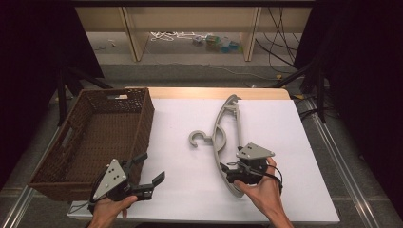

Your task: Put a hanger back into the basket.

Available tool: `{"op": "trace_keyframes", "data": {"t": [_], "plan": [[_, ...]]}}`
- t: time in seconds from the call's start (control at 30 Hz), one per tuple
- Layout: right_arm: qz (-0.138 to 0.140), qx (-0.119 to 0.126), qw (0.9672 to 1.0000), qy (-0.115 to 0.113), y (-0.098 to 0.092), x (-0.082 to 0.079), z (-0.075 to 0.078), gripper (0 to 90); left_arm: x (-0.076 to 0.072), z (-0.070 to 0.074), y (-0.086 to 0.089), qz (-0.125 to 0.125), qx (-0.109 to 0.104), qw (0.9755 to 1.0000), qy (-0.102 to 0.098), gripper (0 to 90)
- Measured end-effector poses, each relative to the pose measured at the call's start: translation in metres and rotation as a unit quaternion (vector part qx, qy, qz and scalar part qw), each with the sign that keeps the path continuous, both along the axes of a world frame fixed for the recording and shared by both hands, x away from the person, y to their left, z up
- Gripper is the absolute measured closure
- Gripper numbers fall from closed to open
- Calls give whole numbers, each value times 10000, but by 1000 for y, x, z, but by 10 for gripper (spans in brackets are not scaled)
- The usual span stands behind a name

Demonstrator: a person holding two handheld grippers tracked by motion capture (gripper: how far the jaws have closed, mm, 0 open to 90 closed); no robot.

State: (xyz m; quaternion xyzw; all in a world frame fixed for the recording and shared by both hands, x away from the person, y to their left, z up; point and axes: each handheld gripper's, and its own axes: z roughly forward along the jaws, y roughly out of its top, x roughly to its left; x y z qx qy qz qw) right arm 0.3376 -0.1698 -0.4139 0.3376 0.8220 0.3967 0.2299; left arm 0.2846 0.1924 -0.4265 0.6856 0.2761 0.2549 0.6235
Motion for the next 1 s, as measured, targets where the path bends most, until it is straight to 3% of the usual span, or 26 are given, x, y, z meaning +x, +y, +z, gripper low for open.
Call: {"op": "trace_keyframes", "data": {"t": [0.13,0.33,0.37,0.47,0.57,0.6,0.7,0.83,1.0], "plan": [[135,-355,9986,364,14,14,-1,304,-1,0,0,-12,19,10000,9,158],[253,-763,9934,817,30,35,-8,378,0,0,0,-22,-42,10000,-38,158],[197,-796,9914,1022,32,38,-10,384,-1,1,1,12,-11,10000,7,158],[202,-839,9883,1256,34,47,-17,429,-1,0,0,-5,28,10000,1,158],[170,-962,9865,1314,34,54,-21,450,0,0,0,2,-14,10000,1,158],[169,-1020,9831,1510,34,56,-22,457,0,0,0,-5,14,10000,10,158],[166,-932,9822,1624,34,64,-26,481,0,0,-1,-7,-6,10000,33,158],[166,-1016,9799,1710,41,67,-28,493,-1,0,0,-27,-11,10000,39,158],[149,-1132,9746,1928,49,75,-36,542,-1,0,0,-25,-45,10000,40,158]]}}
